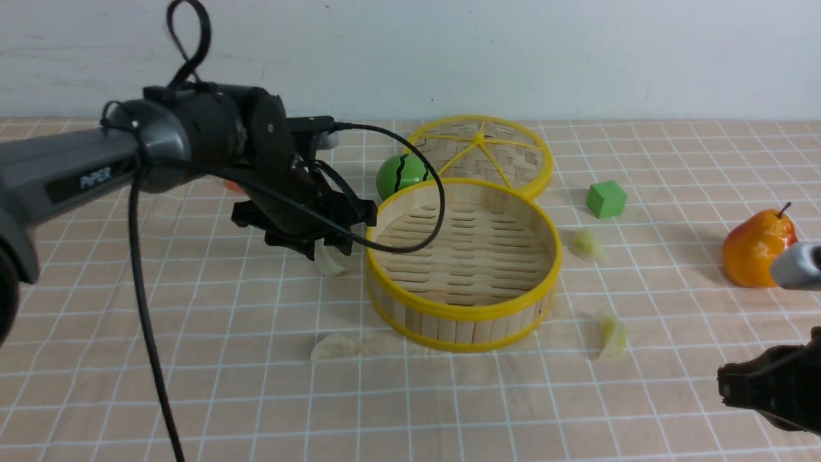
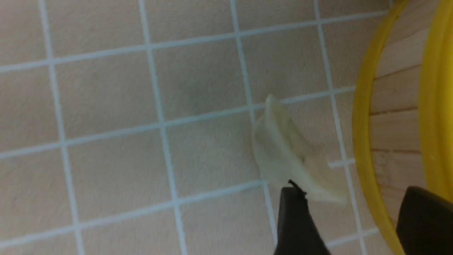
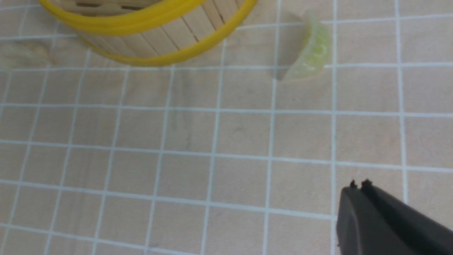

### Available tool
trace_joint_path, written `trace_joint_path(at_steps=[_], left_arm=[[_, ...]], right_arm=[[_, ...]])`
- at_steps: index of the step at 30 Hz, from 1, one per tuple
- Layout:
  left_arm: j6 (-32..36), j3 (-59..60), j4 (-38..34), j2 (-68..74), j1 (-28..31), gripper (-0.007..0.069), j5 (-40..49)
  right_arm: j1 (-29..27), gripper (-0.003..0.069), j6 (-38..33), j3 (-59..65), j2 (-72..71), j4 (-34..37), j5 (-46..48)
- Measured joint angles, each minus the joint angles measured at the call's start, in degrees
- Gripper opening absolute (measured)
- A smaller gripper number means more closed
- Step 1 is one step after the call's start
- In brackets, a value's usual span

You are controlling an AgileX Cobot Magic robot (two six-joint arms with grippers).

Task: Put the dumplings into the steamer on the table with the brown tablecloth.
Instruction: 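Reach for and grasp a dumpling on the table with the left gripper, then place the dumpling into the bamboo steamer basket with the left gripper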

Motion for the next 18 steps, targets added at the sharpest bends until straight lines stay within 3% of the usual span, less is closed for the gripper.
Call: trace_joint_path(at_steps=[9,18], left_arm=[[-12.4,-4.7,8.3,7.9,0.0,0.0241,-1.0],[-8.8,-4.9,7.6,3.7,0.0,0.0241,0.8]], right_arm=[[0.0,-0.0006,-14.1,-0.1,0.0,12.7,2.0],[0.0,-0.0001,-19.9,-0.1,0.0,17.5,3.2]])
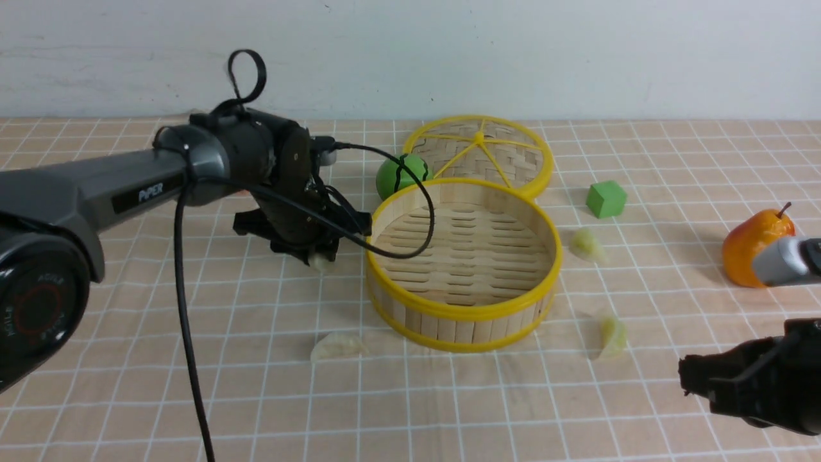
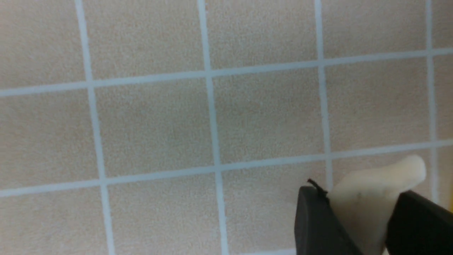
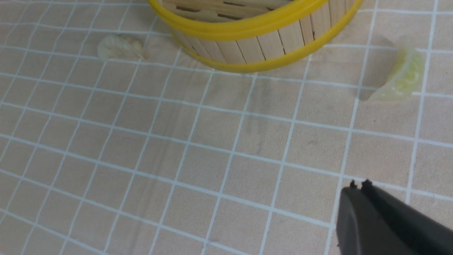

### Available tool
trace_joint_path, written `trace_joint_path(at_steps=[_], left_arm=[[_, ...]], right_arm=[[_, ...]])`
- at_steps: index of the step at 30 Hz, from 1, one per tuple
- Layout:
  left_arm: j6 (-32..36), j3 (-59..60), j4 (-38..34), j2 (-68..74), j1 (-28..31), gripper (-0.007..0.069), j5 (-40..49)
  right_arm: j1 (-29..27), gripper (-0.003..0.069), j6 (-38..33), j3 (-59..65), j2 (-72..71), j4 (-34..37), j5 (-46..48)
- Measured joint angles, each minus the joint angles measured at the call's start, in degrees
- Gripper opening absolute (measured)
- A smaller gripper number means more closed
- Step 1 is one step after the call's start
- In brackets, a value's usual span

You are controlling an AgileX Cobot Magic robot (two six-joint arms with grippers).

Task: Put the dumplings into the steamer on the table with the brown tablecloth.
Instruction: 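Place the dumpling into the bamboo steamer basket with the left gripper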

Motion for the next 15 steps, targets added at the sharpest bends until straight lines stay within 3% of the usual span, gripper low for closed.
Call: trace_joint_path(at_steps=[7,11,15], left_arm=[[8.0,-1.4,-5.0,-7.4,-4.8,0.0241,-0.8],[13.4,-1.5,-4.8,-3.2,-8.6,0.0241,-6.1],[14.2,-1.2,-3.6,1.3,-8.7,0.0242,-9.6]], right_arm=[[0.0,0.0002,-0.3,0.0,0.0,0.6,-0.1],[0.0,0.0004,-0.4,0.0,0.0,1.4,-0.1],[0.0,0.0010,-0.4,0.0,0.0,1.6,0.4]])
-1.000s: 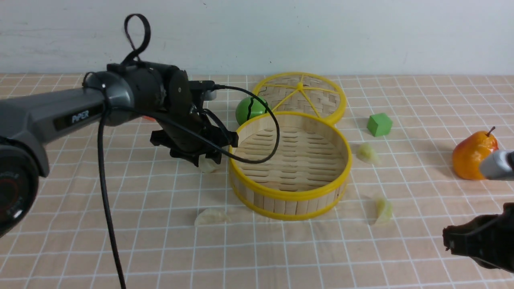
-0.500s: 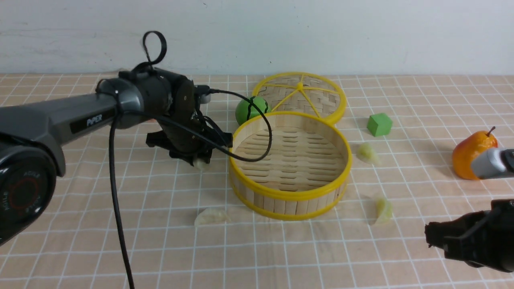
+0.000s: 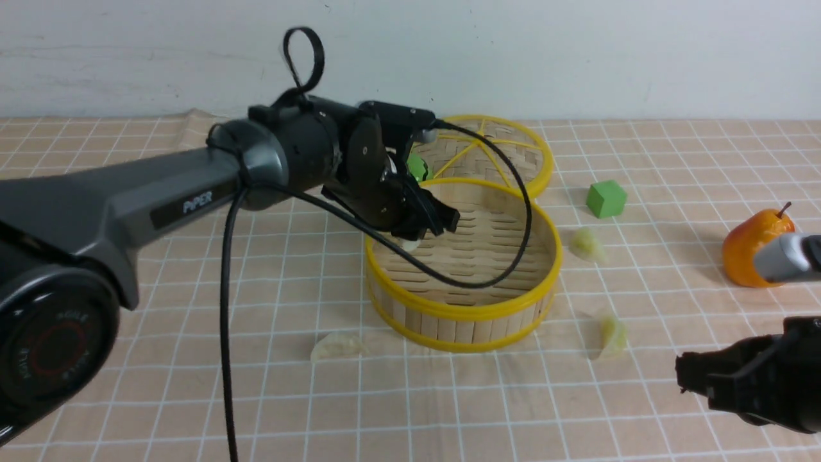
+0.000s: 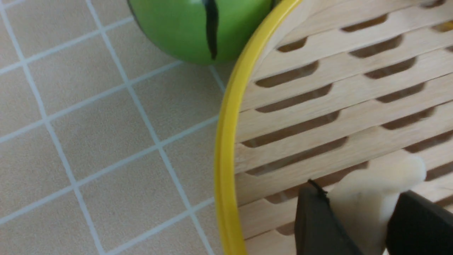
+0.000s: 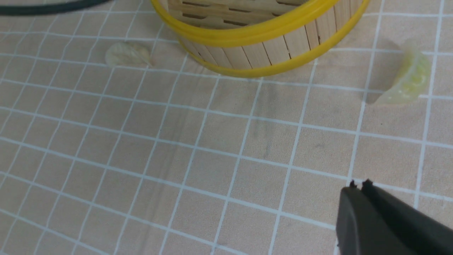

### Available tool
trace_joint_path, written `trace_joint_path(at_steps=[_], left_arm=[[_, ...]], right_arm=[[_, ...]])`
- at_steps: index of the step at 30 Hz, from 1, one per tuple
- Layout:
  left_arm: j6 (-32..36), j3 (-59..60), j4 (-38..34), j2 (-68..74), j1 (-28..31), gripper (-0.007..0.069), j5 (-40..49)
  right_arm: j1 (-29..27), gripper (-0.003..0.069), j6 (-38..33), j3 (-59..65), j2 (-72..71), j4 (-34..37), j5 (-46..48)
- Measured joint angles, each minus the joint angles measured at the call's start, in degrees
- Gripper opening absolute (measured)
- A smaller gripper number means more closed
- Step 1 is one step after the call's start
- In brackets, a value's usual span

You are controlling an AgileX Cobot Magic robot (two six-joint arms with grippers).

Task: Put the dumplings into the steamer on the table with the brown tablecloth.
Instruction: 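Place the dumpling into the bamboo steamer basket with the left gripper, then reach for and grasp a dumpling on the table with the left gripper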

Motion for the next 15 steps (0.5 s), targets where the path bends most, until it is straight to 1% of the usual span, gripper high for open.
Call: trace_joint_path(at_steps=[2,3,4,6,8,9,10,11,15], left_arm=[[0.1,0.0,0.2,0.7,0.1,0.0261,-0.4],[0.2,0.1,0.2,0.8,0.1,0.0306,-0.6],[0.2,0.1,0.2,0.8,0.1,0.0322,-0.6],[-0.6,0.1,0.2,-1.5,0.0,0.0447,1.4],[-2.4,0.1,0.6,-4.5,0.0,0.0515,5.7],[-2.5,0.1,0.6,-4.9,0.0,0.0515,6.3],[-3.4,0.1,2.1,-8.3,0.1,0.0547,11.1],[-3.8,0.1,2.8,-10.2,0.2,0.0556,14.3],[-6.0,-0.1,4.5,-13.9,0.7,0.0564,26.6]], right_arm=[[0.0,0.0011,0.0,0.0,0.0,0.1,0.2],[0.0,0.0011,0.0,0.0,0.0,0.1,0.6],[0.0,0.0012,0.0,0.0,0.0,0.1,0.7],[0.0,0.0012,0.0,0.0,0.0,0.1,0.9],[0.0,0.0012,0.0,0.0,0.0,0.1,1.0],[0.0,0.0012,0.0,0.0,0.0,0.1,1.0],[0.0,0.0014,0.0,0.0,0.0,0.1,1.0],[0.0,0.0014,0.0,0.0,0.0,0.1,1.0],[0.0,0.0017,-0.2,0.0,0.0,0.1,1.0]])
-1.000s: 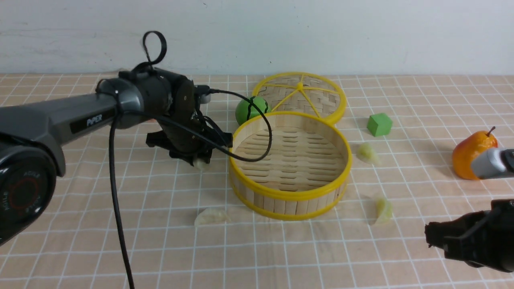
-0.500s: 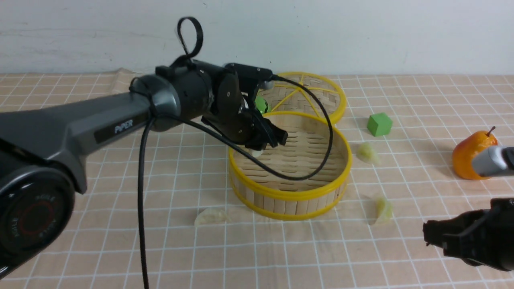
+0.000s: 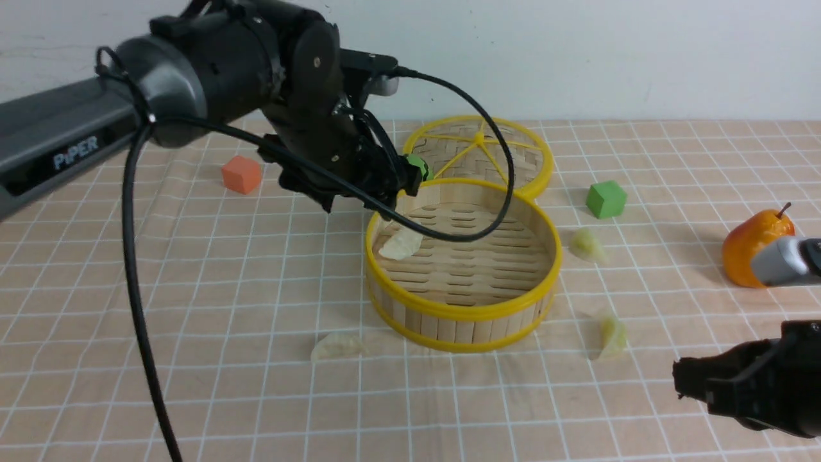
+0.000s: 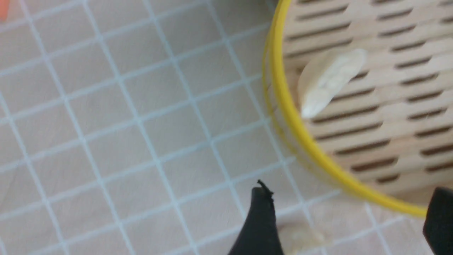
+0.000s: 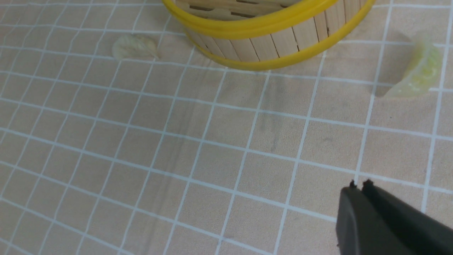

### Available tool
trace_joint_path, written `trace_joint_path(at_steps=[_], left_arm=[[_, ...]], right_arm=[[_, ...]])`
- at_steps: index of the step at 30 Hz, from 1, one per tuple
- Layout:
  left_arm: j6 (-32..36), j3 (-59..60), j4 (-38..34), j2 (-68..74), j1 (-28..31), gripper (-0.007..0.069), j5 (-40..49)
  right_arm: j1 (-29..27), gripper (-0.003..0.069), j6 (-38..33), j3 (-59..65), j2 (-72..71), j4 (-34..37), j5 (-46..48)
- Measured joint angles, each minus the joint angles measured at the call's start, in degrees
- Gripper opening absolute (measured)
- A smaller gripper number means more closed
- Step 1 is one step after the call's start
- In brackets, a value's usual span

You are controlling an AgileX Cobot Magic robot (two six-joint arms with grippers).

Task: Put the dumplings into the steamer on the table with the brown tablecloth.
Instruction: 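Reach for and grasp a dumpling on the table with the left gripper, then place the dumpling into the bamboo steamer basket with the left gripper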

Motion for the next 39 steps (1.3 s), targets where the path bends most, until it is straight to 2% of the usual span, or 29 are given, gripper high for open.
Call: trace_joint_path(at_steps=[2,5,8,12,16,20,21,25,28,30,34,36,37,39], left_arm=[[-0.1,1.6,0.2,0.4,0.0,0.0564,3.4],[1.6,5.1,0.2,1.8,0.0,0.0564,4.0],[4.7,8.7,0.1,3.2,0.0,0.0564,2.6],[11.9,12.2,0.1,5.7,0.0,0.0564,-3.9],[15.3,12.3,-1.4,7.2,0.0,0.0536,-4.1],[18.8,12.3,-1.7,9.2,0.0,0.0455,-2.7],[19.5,12.2,-2.5,9.4,0.0,0.0382,-2.7],[19.7,12.2,-3.1,9.0,0.0,0.0188,-1.5],[19.7,12.2,-3.9,7.3,0.1,0.0185,1.0],[20.6,11.5,-5.9,4.9,0.1,0.0186,3.7],[23.8,6.9,-14.8,-1.0,0.1,0.0186,6.6],[25.2,5.2,-19.1,-2.4,0.1,0.0186,4.8],[26.7,4.3,-23.5,-3.0,0.1,0.0186,1.4],[28.8,3.8,-27.7,-2.7,0.0,0.0186,-3.6]], right_arm=[[0.0,0.0018,-0.7,0.0,0.0,0.0,0.0],[0.0,0.0021,-1.7,0.0,0.0,0.7,0.1],[0.0,0.0022,-2.0,0.0,0.0,2.0,0.4],[0.0,0.0025,-3.5,0.0,0.0,3.6,0.5],[0.0,0.0027,-5.0,0.0,0.0,4.5,0.8],[0.0,0.0029,-5.1,0.0,0.0,4.7,1.0],[0.0,0.0029,-5.1,0.0,0.0,5.0,1.0],[0.0,0.0032,-5.2,0.0,0.0,5.6,1.3],[0.0,0.0035,-5.3,0.0,0.0,5.6,1.3],[0.0,0.0036,-5.3,0.0,0.0,5.6,1.2],[0.0,0.0040,-5.3,0.0,0.0,5.6,-0.1],[0.0,0.0041,-5.3,0.0,0.1,5.6,-0.5],[0.0,0.0042,-5.4,0.0,0.4,5.6,-0.6],[0.0,0.0043,-5.4,0.0,1.0,6.0,-0.6]])
